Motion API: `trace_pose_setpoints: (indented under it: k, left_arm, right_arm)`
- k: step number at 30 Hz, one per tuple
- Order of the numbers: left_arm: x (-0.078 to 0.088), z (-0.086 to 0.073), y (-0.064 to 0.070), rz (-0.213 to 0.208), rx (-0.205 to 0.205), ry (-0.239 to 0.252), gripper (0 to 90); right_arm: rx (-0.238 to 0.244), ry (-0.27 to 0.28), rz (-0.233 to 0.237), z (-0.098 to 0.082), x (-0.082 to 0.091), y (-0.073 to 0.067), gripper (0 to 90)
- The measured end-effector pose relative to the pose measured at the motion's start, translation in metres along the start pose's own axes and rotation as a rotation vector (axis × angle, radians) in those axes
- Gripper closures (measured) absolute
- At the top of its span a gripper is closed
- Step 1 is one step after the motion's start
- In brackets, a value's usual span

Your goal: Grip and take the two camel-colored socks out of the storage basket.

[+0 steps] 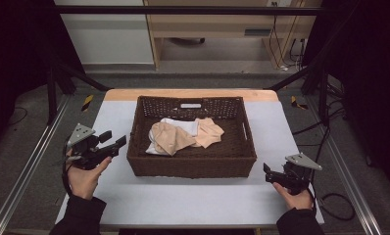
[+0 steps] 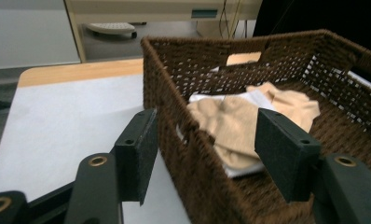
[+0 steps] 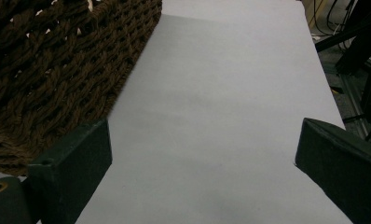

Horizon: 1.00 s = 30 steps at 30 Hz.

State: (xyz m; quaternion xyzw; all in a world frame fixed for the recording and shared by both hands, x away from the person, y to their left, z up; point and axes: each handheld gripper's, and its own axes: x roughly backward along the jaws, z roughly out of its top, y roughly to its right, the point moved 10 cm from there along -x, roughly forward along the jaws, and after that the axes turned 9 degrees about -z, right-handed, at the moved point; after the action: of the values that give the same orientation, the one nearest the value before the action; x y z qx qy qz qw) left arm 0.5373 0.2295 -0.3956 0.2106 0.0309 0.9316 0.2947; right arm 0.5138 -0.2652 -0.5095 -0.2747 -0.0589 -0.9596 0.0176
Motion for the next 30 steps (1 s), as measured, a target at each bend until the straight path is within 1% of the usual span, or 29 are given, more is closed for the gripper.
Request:
trace_pose_setpoints:
  k: [3, 5, 6, 8, 11, 12, 13, 15, 18, 21, 22, 23, 24, 26, 28, 30]
  left_arm:
    - [-0.003, 0.003, 0.003, -0.003, -0.003, 0.0, 39.3]
    - [-0.008, 0.008, 0.008, -0.008, -0.012, -0.002, 39.4]
    - [-0.008, 0.008, 0.008, -0.008, -0.012, -0.002, 39.5]
    - [-0.013, 0.015, 0.016, -0.02, -0.021, 0.007, 39.7]
    - [-0.016, 0.018, 0.019, -0.025, -0.025, 0.009, 39.9]
    - [-0.021, 0.021, 0.024, -0.032, -0.031, 0.008, 39.9]
    - [-0.021, 0.021, 0.024, -0.032, -0.031, 0.008, 39.9]
    - [-0.026, 0.024, 0.028, -0.038, -0.037, 0.008, 39.9]
    - [-0.037, 0.028, 0.037, -0.051, -0.05, 0.0, 40.1]
    - [-0.041, 0.03, 0.04, -0.054, -0.054, -0.002, 40.4]
    - [-0.047, 0.033, 0.043, -0.057, -0.057, -0.005, 40.6]
    - [-0.047, 0.033, 0.043, -0.057, -0.057, -0.005, 40.6]
    - [-0.052, 0.036, 0.047, -0.061, -0.065, -0.008, 40.7]
    - [-0.053, 0.037, 0.048, -0.061, -0.064, -0.008, 40.8]
    - [-0.061, 0.04, 0.052, -0.063, -0.074, -0.011, 41.0]
    - [-0.064, 0.041, 0.053, -0.062, -0.078, -0.015, 41.0]
  right_arm:
    - [-0.003, 0.001, 0.002, 0.0, 0.0, 0.0, 4.2]
    - [-0.008, 0.0, 0.005, 0.0, 0.0, 0.0, 4.5]
    - [-0.009, 0.0, 0.003, 0.0, -0.001, 0.0, 4.5]
    - [-0.01, 0.0, 0.004, 0.0, -0.001, 0.001, 4.6]
    - [-0.01, -0.001, 0.001, 0.0, -0.001, 0.001, 4.6]
    - [-0.008, 0.002, 0.001, 0.0, -0.001, 0.001, 4.6]
    - [-0.008, 0.002, 0.001, 0.0, -0.001, 0.001, 4.6]
    - [-0.011, 0.003, 0.001, 0.001, -0.001, 0.002, 4.6]
    - [-0.015, 0.005, -0.002, 0.001, -0.001, 0.002, 4.6]
    - [-0.015, 0.006, -0.002, 0.001, -0.001, 0.002, 4.6]
    - [-0.015, 0.006, -0.003, 0.001, -0.001, 0.003, 4.6]
    - [-0.015, 0.006, -0.003, 0.001, -0.001, 0.003, 4.6]
    - [-0.014, 0.007, -0.003, 0.001, -0.001, 0.003, 4.6]
    - [-0.013, 0.008, -0.005, 0.002, -0.002, 0.003, 4.6]
    - [-0.015, 0.009, -0.008, 0.002, -0.001, 0.004, 4.6]
    - [-0.012, 0.01, -0.008, 0.002, -0.001, 0.004, 4.6]
